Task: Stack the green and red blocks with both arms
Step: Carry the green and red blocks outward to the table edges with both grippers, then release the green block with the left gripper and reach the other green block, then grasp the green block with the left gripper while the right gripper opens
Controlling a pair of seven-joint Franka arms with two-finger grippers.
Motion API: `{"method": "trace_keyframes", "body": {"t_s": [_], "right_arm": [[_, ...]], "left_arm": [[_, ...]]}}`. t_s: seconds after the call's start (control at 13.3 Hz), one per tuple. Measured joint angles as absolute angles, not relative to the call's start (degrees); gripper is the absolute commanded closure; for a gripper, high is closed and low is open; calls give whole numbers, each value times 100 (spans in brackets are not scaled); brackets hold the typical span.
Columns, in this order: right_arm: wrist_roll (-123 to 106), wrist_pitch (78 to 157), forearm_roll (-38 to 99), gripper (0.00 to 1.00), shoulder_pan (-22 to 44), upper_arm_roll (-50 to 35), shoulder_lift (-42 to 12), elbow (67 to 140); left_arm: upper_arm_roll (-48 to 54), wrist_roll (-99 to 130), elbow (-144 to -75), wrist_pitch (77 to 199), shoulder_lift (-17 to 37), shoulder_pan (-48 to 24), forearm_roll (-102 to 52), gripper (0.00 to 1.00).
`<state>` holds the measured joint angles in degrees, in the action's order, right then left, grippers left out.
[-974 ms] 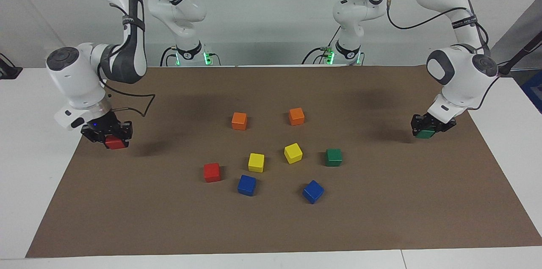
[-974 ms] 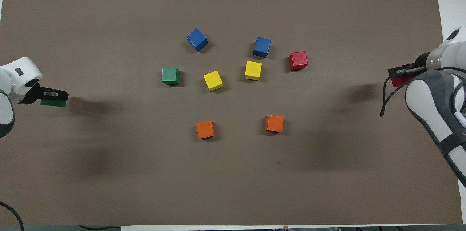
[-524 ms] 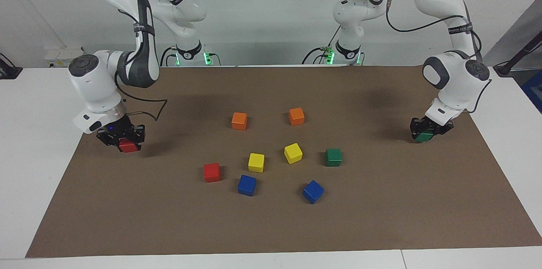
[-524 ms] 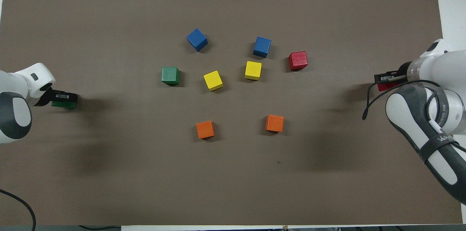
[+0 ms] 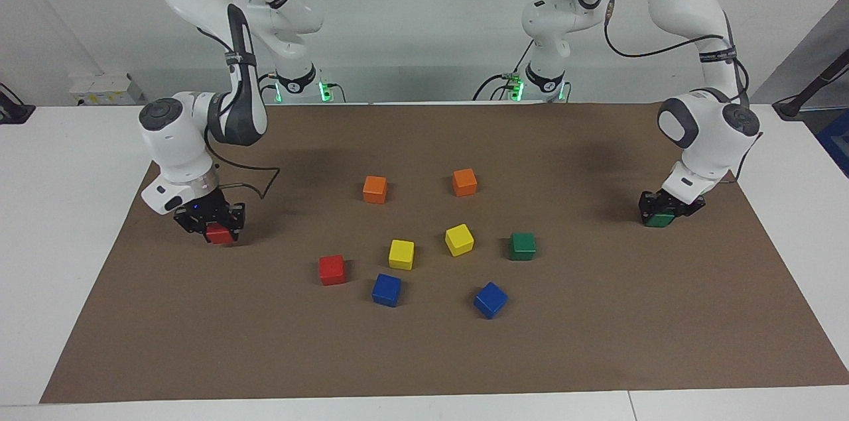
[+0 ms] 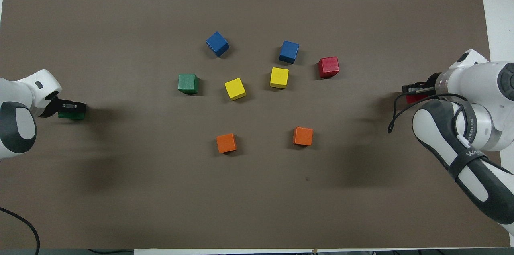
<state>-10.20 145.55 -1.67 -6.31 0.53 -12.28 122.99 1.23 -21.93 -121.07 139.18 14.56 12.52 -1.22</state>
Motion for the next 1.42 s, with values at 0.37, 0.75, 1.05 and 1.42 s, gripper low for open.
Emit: {"method": "trace_keyframes", "body": {"t_s": [0.37,0.75,1.05,1.42], "right_arm": [[-1019,14785,-163,100,-637,64,-1268,12440],[-1018,14972,-156,100,-641,71,-1272,12596],[-1017,15095,-154,100,-642,73,-1301,12658],[-1017,15180,-154,0,-642,73,-1330,12687]], "left_arm": [[145,-2214,-11837,13679,1475,1244,-122,0],[222,-1079,-9810,11844,1644,476,-139,0],[262,923,-9533,11975,2060,-771,-252,0],[255,1598,-9510,12626,2553,-1522,-289,0]]}}
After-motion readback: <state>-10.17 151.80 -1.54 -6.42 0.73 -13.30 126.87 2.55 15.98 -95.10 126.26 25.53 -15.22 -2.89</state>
